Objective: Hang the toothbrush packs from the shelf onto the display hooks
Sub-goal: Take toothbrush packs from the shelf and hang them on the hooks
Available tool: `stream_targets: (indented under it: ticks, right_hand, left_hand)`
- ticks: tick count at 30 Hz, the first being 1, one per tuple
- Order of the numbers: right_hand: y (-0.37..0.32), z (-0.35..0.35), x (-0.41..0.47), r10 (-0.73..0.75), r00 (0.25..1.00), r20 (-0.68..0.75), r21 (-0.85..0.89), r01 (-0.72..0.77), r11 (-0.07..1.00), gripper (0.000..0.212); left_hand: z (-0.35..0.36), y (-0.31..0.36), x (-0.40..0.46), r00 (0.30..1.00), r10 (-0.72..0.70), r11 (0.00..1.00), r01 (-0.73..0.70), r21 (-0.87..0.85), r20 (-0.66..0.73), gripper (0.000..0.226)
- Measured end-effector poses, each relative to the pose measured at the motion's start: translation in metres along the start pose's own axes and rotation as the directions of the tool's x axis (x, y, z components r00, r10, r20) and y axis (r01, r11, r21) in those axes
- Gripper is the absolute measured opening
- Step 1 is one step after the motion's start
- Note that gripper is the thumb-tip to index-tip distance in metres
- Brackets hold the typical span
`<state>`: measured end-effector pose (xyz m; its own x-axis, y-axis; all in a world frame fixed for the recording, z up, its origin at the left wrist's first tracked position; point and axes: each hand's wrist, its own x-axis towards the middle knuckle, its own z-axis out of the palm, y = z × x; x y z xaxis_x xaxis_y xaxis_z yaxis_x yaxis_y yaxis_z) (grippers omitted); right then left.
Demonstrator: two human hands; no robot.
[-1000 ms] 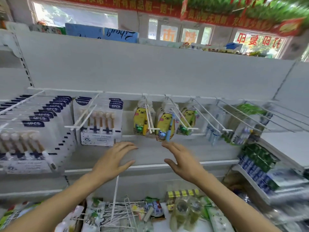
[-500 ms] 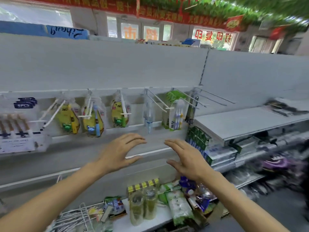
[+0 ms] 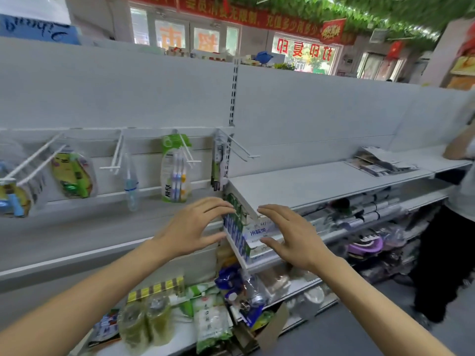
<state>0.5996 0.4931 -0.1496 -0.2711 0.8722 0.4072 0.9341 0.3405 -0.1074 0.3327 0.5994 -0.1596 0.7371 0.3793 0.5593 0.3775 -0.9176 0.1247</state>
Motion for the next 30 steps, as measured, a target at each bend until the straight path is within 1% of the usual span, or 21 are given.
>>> stream_targets:
  ticks: [6, 11, 14, 17, 21, 24, 30]
  right_hand:
    - [0.098, -0.002, -0.005, 0.084, 0.996, -0.035, 0.028, -0.083, 0.996, 0.062]
    - [0.191, 0.005, 0.006, 0.067, 0.998, 0.005, 0.005, -0.067, 0.998, 0.060]
    - [0.246, 0.005, 0.016, 0.098, 0.995, 0.014, 0.012, -0.098, 0.995, 0.059]
    - [0.297, 0.005, 0.023, 0.084, 0.996, 0.019, -0.012, -0.084, 0.996, 0.059]
    - [0.363, 0.005, 0.032, 0.142, 0.990, 0.011, -0.007, -0.142, 0.990, 0.058]
    - [0.416, 0.006, 0.038, 0.150, 0.988, 0.021, -0.006, -0.150, 0.989, 0.058]
    - [0.548, 0.003, 0.058, 0.188, 0.982, 0.006, -0.049, -0.188, 0.981, 0.057]
  left_hand:
    - [0.074, -0.009, 0.081, 1.000, 0.003, 1.000, -0.003, -0.030, 0.016, 0.052]
    - [0.137, -0.024, 0.151, 1.000, -0.010, 0.999, 0.011, -0.047, 0.009, 0.053]
    - [0.166, -0.034, 0.193, 0.999, -0.046, 0.998, 0.047, -0.052, 0.027, 0.053]
    - [0.193, -0.041, 0.232, 0.998, -0.049, 0.998, 0.051, -0.049, 0.038, 0.051]
    - [0.230, -0.048, 0.278, 0.996, -0.070, 0.995, 0.073, -0.061, 0.046, 0.048]
    - [0.258, -0.052, 0.315, 0.994, -0.084, 0.995, 0.088, -0.055, 0.071, 0.047]
    - [0.328, -0.055, 0.404, 0.982, -0.179, 0.982, 0.182, -0.046, 0.059, 0.046]
